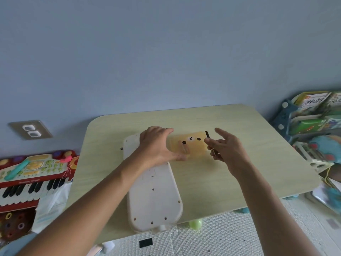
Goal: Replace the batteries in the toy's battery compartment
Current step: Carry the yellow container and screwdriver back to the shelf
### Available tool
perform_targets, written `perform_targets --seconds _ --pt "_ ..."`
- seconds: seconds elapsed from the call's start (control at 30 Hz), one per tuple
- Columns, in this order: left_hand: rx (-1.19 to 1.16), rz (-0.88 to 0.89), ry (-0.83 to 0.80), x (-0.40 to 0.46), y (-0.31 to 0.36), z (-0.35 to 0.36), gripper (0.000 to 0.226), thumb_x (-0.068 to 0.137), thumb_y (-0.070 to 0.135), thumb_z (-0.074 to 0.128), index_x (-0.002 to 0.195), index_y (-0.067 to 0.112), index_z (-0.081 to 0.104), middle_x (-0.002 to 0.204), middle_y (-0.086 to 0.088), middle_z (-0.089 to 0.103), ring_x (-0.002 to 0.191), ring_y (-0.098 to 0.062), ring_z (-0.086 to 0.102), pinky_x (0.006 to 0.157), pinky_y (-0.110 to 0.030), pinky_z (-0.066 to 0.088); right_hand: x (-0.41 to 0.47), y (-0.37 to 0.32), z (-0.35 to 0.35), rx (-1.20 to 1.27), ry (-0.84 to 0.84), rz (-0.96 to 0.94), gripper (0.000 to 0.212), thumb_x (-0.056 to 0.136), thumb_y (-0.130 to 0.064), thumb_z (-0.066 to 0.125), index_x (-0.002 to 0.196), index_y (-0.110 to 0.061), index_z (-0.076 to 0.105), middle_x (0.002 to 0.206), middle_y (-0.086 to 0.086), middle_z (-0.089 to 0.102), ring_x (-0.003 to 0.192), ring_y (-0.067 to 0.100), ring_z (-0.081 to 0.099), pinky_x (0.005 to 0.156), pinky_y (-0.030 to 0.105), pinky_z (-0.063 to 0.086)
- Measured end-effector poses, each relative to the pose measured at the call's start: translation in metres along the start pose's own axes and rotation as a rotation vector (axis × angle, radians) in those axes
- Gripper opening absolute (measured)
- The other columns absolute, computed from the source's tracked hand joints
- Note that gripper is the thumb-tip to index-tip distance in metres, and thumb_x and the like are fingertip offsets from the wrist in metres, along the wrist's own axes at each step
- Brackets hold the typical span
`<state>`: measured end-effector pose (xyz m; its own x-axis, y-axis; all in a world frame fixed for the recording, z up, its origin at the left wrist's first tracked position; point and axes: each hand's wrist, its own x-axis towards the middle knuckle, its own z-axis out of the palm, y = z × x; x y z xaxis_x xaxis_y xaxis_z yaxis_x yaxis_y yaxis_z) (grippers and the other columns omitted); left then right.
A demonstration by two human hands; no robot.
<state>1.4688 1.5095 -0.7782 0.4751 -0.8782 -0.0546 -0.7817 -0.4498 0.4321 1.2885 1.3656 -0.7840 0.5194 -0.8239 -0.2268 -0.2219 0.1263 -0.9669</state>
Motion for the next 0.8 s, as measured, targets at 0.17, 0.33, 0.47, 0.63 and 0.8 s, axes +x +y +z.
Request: perform_targets --seconds 0.17,0.33,0.47,0.63,0.8 --pt "0.098 0.007 -0.033 0.009 0.001 0.004 0.105 0.045 0.079 0.077 0.137 0.033 0.052 0.127 0.011 0.06 0.132 -0.017 0.035 0.096 -0.028 0.021 0.003 0.006 0.001 -0.042 -0.114 0.042 0.086 0.079 -0.02 0.084 0.152 -0.012 0.038 0.074 0.009 0.067 0.067 0.019 0.06 0.055 0.028 0.047" --pt "0.082 0.03 -0.011 0.015 0.001 0.007 0.075 0.05 0.074 0.08 0.112 0.034 0.063 0.103 0.013 0.063 0.12 -0.019 0.041 0.087 -0.029 0.024 0.005 0.005 -0.004 -0.104 -0.218 0.034 0.067 0.083 -0.018 0.08 0.143 -0.011 0.052 0.061 0.003 0.054 0.055 0.014 0.055 0.051 0.025 0.049" --pt "-0.116 0.007 0.019 0.014 0.004 0.002 0.076 0.058 0.059 0.087 0.124 0.033 0.061 0.111 0.012 0.055 0.131 -0.013 0.036 0.098 -0.025 0.025 0.003 0.001 -0.004 -0.102 -0.22 -0.012 0.044 0.085 -0.012 0.078 0.127 -0.017 0.064 0.059 0.004 0.06 0.056 0.017 0.057 0.056 0.029 0.051" --pt "-0.839 0.024 -0.04 0.017 0.01 -0.017 0.064 0.076 0.017 0.086 0.132 0.024 0.057 0.114 -0.009 0.073 0.104 -0.028 0.072 0.091 -0.043 0.059 0.003 -0.03 -0.014 -0.028 -0.22 -0.123 0.036 0.084 -0.006 0.078 0.117 -0.019 0.07 0.066 0.016 0.064 0.057 0.023 0.058 0.056 0.031 0.051" --pt "-1.17 0.015 -0.134 0.019 0.034 -0.045 0.065 0.076 0.011 0.081 0.135 0.02 0.054 0.117 -0.021 0.071 0.1 -0.04 0.073 0.092 -0.043 0.059 -0.002 -0.074 -0.03 -0.038 -0.226 -0.103 0.068 0.083 -0.005 0.078 0.144 -0.017 0.05 0.065 0.016 0.064 0.054 0.02 0.056 0.054 0.028 0.049"
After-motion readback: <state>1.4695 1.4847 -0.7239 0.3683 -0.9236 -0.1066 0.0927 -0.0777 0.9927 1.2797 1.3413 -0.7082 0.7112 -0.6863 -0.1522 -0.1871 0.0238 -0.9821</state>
